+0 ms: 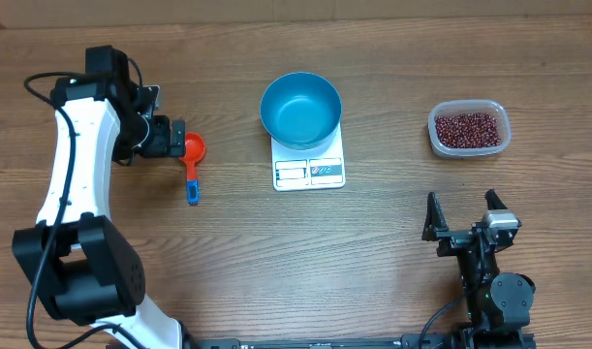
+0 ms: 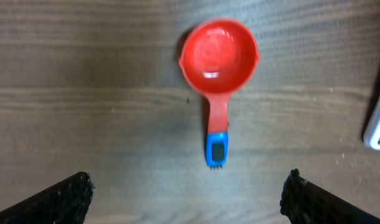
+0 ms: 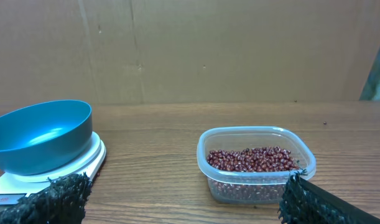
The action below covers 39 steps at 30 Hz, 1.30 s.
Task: Scoop item into bowl and weigh 150g on scale
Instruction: 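Reach the left gripper down to the red scoop and grasp it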
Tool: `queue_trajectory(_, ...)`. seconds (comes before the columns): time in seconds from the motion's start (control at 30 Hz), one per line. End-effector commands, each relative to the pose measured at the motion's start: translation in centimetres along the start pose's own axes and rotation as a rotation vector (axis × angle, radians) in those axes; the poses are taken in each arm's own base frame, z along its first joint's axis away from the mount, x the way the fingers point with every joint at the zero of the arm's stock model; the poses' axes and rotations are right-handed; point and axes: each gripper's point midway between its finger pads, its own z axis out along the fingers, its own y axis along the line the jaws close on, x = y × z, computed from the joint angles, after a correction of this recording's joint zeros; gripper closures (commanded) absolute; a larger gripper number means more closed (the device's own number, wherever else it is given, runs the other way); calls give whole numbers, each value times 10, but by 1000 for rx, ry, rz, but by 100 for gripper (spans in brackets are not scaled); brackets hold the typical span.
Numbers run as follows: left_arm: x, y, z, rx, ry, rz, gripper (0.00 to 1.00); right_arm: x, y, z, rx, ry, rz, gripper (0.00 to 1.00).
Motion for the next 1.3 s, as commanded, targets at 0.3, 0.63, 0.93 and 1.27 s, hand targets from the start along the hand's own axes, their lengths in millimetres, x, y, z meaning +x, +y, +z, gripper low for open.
queue_trajectory(0.3, -18, 8, 43, -4, 27, 8, 1, 1, -2, 0, 7, -6, -1, 0)
queue_trajectory(0.63, -18, 12, 98, 4, 104, 3, 7, 1, -2, 0, 7, -6, -1, 0)
queue_trajectory(0.93, -21, 18, 108, -22, 102, 4, 32, 1, -2, 0, 7, -6, -1, 0)
queue_trajectory(1.27, -25, 18, 108, -23, 86, 5, 96, 1, -2, 0, 7, -6, -1, 0)
